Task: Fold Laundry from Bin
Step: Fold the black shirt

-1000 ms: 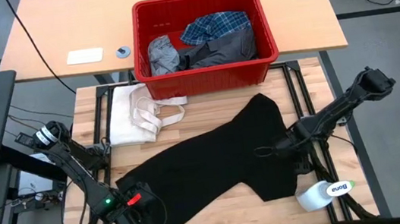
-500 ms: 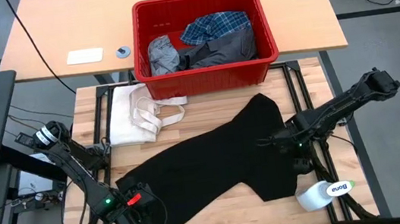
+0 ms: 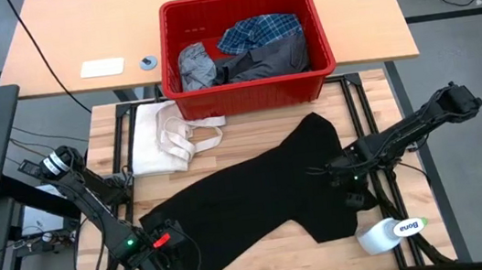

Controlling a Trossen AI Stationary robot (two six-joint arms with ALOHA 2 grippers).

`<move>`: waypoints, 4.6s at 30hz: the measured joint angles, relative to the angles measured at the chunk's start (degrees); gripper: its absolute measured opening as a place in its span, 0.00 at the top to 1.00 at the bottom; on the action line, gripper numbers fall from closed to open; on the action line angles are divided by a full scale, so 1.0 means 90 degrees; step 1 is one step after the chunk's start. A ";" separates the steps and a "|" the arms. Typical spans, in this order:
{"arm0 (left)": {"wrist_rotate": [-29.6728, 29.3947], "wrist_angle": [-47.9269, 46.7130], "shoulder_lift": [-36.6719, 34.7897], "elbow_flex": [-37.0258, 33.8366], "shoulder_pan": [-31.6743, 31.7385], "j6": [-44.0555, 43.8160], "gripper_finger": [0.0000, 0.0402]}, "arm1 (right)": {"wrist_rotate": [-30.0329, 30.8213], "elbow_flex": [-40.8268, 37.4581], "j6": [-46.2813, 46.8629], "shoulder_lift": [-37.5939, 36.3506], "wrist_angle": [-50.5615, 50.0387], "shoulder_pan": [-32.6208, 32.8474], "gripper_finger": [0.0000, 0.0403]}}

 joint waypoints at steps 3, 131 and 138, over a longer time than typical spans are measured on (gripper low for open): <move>0.0002 -0.0010 0.0000 0.0000 0.0000 0.0022 0.62 | -0.0077 0.0000 -0.0028 0.0000 0.0016 0.0000 0.95; 0.0124 0.0306 0.0012 0.0000 0.0668 0.0643 0.62 | 0.3903 0.1324 -0.4405 0.2283 0.4047 -0.2159 0.63; 0.0121 0.0274 0.0012 0.0000 0.0668 0.0655 0.62 | 0.3896 0.1324 -0.4415 0.2283 0.4388 -0.2355 0.64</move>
